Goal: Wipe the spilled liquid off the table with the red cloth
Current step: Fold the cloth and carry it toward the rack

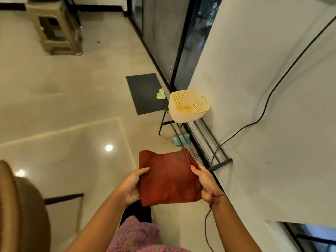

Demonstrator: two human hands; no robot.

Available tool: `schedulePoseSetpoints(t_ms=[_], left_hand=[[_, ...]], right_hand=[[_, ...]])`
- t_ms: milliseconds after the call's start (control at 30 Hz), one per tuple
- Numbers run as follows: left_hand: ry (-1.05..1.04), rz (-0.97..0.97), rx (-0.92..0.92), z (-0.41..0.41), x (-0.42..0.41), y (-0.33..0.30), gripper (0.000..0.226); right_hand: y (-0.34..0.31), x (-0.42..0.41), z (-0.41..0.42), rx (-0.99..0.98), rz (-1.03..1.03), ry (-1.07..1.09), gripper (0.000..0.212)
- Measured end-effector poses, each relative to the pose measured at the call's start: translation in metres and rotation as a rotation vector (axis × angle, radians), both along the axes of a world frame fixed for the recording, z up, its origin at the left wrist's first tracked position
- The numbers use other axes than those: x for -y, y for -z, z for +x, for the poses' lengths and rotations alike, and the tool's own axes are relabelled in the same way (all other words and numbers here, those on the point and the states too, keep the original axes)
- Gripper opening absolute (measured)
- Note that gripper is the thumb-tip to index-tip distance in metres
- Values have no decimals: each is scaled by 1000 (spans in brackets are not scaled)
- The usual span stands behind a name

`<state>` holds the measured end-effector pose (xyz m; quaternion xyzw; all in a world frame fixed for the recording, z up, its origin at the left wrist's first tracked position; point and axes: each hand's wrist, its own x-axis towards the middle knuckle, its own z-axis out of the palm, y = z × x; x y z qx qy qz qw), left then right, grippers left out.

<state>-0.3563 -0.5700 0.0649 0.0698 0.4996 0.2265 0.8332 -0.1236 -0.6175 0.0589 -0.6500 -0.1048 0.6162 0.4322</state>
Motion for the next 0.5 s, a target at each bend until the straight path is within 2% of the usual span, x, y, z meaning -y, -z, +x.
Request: schedulePoseSetpoints(t_ms=[67, 200, 400, 500], left_hand=[[75, -7, -34, 7, -34, 1, 30], [157, -8, -17, 16, -103, 5, 24], [200, -43, -1, 38, -180, 12, 30], [214, -35, 11, 58, -221, 14, 28]], right_hand=[[-2, -24, 5, 27, -13, 22, 22], [4, -74, 10, 113, -7, 2, 49], [21, -152, 27, 186, -23, 38, 56], [24, -190, 47, 193, -13, 68, 53]])
